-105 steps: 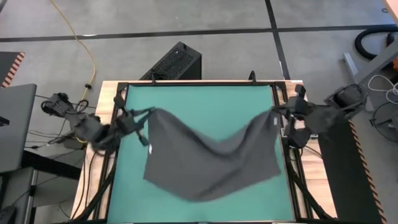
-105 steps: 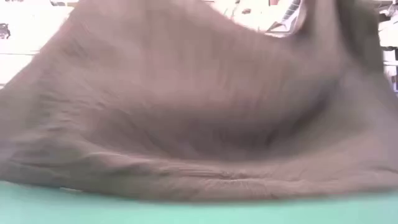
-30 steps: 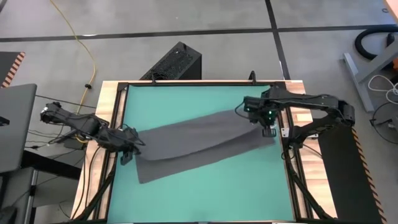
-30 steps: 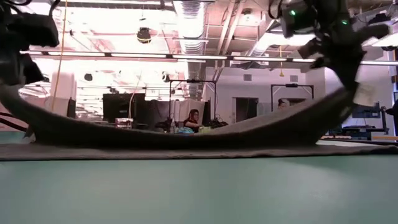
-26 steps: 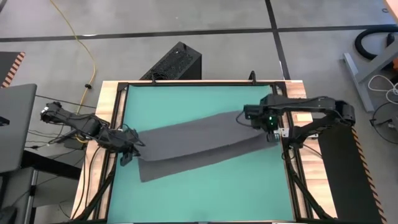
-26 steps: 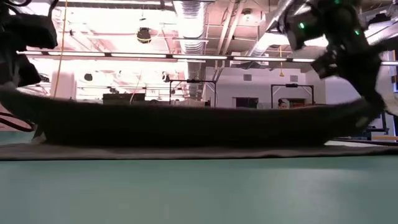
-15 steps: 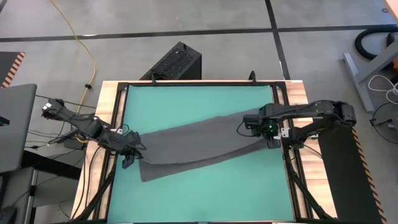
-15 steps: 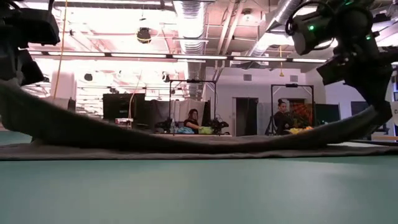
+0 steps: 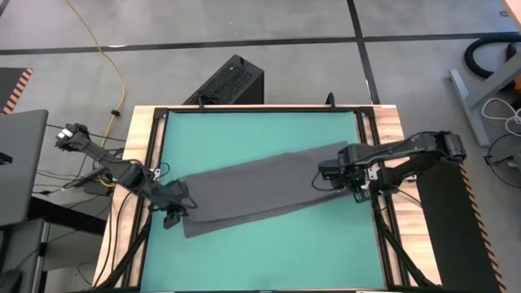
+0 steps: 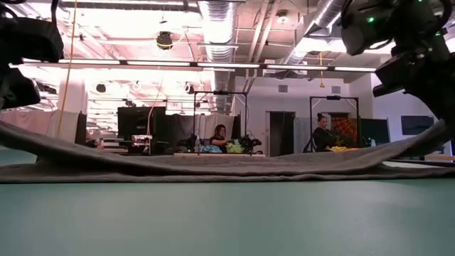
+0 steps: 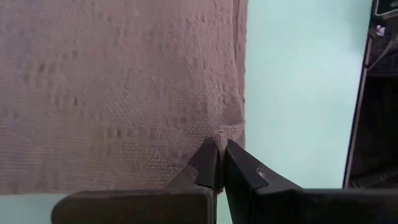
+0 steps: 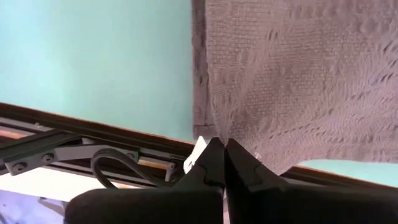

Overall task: Roll towel
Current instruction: Roll the gray towel

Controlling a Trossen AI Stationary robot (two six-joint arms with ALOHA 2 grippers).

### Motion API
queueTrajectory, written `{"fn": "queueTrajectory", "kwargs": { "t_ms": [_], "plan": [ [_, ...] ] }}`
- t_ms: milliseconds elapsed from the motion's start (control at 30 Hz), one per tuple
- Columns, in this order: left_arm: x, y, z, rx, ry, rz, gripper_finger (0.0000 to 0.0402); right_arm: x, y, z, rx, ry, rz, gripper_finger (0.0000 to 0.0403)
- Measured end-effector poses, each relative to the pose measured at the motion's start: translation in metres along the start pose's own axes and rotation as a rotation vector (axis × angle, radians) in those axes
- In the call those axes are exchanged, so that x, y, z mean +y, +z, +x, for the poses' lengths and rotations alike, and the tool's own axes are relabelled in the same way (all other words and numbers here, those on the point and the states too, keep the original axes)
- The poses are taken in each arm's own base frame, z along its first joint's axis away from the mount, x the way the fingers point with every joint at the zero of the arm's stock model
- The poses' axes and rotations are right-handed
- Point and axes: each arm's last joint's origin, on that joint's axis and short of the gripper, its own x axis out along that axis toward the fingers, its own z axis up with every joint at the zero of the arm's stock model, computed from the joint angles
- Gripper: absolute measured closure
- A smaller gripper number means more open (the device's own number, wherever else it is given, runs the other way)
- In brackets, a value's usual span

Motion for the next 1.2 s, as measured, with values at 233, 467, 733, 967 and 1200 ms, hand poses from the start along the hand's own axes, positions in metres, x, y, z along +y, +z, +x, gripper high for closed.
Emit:
{"fn": "queueTrajectory", "kwargs": {
  "t_ms": [233,467,733,967,1200],
  "plan": [
    [-0.002,-0.005,-0.001,0.025,-0.012,-0.007,0.0401,0.008,0.001,0.0,0.004,-0.011,-0.044,0.039],
    [0.0,-0.009,-0.007,0.033,-0.019,-0.037,0.0401,0.009,0.001,-0.008,0.001,-0.014,-0.048,0.039],
    [0.0,-0.009,-0.01,0.007,-0.021,-0.042,0.0401,0.01,-0.002,-0.012,0.021,0.008,-0.037,0.039],
    [-0.003,-0.01,-0.002,0.035,-0.004,-0.029,0.0401,0.01,0.003,-0.012,-0.031,0.039,-0.024,0.039],
    [-0.008,-0.013,0.006,0.083,-0.001,-0.028,0.0401,0.01,0.003,-0.012,-0.033,0.055,-0.024,0.039]
  ]
}}
